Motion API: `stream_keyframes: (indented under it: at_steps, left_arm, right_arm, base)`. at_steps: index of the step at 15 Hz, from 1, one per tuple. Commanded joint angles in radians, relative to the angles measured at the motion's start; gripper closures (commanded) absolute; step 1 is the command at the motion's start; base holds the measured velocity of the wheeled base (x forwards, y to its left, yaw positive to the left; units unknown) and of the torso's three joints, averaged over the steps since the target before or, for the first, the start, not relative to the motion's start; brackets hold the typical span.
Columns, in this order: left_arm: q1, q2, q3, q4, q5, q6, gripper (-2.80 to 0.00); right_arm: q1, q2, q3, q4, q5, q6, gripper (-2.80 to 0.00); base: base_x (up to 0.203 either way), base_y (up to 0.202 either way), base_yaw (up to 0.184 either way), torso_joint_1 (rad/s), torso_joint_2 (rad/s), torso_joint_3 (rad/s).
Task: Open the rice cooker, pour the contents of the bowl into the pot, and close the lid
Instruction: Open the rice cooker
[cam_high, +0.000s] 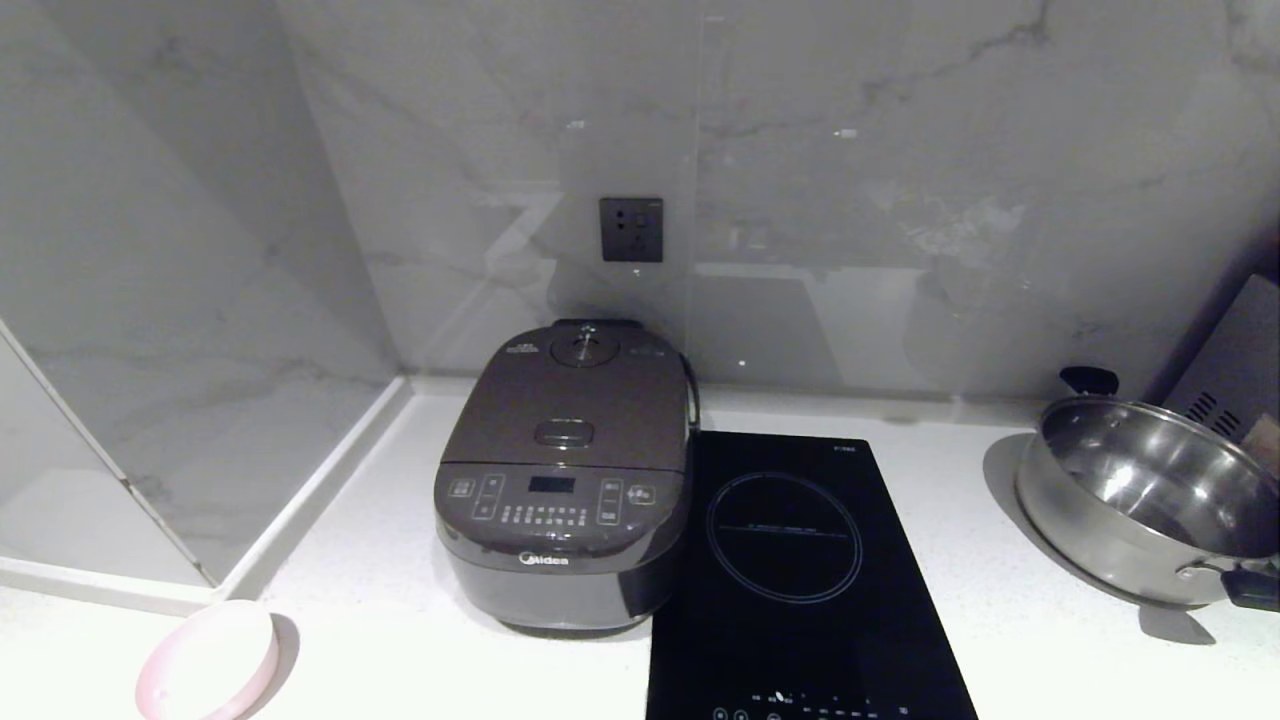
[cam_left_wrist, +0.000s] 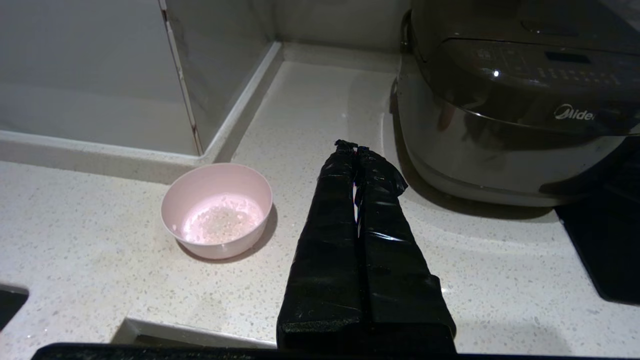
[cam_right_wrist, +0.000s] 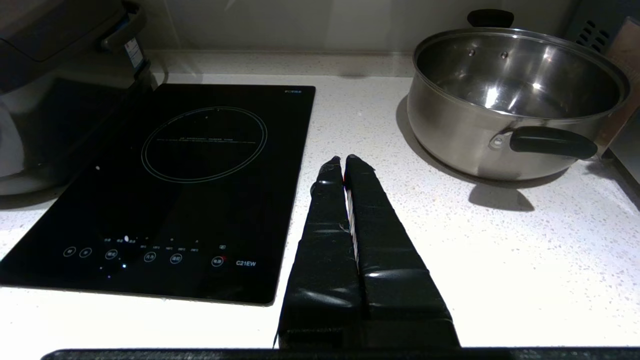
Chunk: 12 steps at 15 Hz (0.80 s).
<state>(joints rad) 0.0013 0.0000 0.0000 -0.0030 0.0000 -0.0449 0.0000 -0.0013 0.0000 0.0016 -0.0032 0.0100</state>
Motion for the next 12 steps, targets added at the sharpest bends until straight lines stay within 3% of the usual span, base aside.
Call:
stream_keyframes:
  at_steps: [1,12]
  left_arm:
    - [0.0,0.0,-0.001,0.004,0.0,0.001,0.0]
    - [0.001,0.0,0.0,-0.001,-0.002,0.006,0.0]
  right_arm:
    - [0.0,0.001,0.0,0.0,0.0,0.001,0.0]
    - [0.0,0.001,0.0,0.0,0.0,0.0,0.0]
  base:
    - [0.0,0.0,0.0,0.0,0.0,0.0]
    - [0.0,0.0,0.0,0.0,0.0,0.0]
